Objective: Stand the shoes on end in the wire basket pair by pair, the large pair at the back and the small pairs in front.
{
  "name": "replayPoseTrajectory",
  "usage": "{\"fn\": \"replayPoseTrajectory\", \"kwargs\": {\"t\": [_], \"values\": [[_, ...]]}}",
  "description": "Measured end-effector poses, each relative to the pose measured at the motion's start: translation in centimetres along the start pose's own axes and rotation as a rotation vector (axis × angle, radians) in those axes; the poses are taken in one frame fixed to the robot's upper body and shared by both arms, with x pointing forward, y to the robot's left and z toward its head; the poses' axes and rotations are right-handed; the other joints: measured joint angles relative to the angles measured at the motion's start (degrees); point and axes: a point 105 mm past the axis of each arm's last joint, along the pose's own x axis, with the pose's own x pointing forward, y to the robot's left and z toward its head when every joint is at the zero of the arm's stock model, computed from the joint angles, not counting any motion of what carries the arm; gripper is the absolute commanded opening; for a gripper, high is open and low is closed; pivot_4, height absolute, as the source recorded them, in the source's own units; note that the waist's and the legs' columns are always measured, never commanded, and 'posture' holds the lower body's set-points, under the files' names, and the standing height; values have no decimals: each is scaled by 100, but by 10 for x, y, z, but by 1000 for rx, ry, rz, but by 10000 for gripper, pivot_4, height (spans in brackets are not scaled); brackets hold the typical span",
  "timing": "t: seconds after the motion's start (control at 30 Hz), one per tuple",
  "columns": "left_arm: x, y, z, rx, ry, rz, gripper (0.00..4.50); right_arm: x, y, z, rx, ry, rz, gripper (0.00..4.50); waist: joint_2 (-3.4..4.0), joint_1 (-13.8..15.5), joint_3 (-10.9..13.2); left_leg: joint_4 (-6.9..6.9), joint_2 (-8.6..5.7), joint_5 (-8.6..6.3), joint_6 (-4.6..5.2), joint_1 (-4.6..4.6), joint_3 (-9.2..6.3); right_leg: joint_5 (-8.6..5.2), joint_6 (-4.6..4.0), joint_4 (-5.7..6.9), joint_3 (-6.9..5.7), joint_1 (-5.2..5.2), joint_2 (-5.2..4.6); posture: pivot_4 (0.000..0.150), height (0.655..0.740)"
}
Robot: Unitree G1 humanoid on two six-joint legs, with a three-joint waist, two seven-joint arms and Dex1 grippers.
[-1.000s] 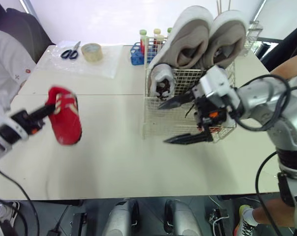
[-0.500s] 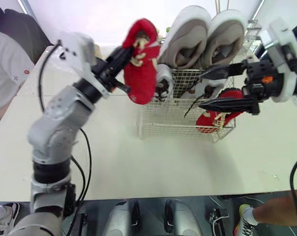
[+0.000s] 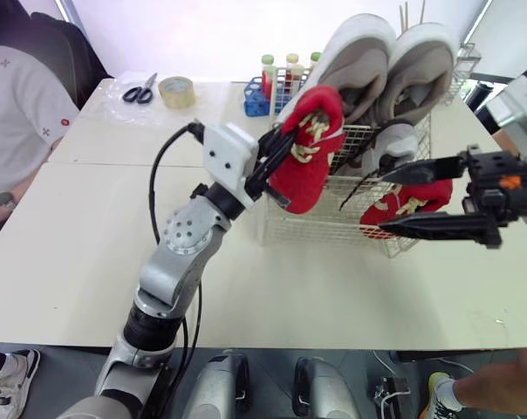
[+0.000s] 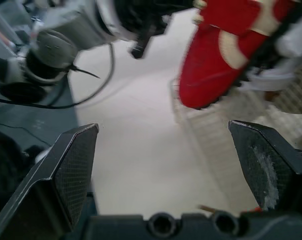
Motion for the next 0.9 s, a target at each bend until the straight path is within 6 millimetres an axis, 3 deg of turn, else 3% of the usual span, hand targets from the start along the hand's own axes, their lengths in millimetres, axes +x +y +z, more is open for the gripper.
{"fn": "replayPoseTrajectory", "kwargs": {"t": [0.1,0.33,0.9], "values": [[-9,1,-11,98,10,50,942,0,14,-15,79,30,27,45000,0,9,-1,3,-3,-4,5,1,-1,0,0,-2,-1,4,-5,1500,7371],[-14,-4,-23,239,-38,63,942,4,23,-30,164,18,42,45000,21,9,-23,7,-6,-6,11,9,-1,0,-1,-2,-1,13,-9,1500,7371],[-10,-5,-28,446,-110,118,942,10,21,-30,188,-57,21,45000,23,9,-32,11,-6,-8,17,10,-2,0,1,-2,-2,16,-8,1500,7371]]}}
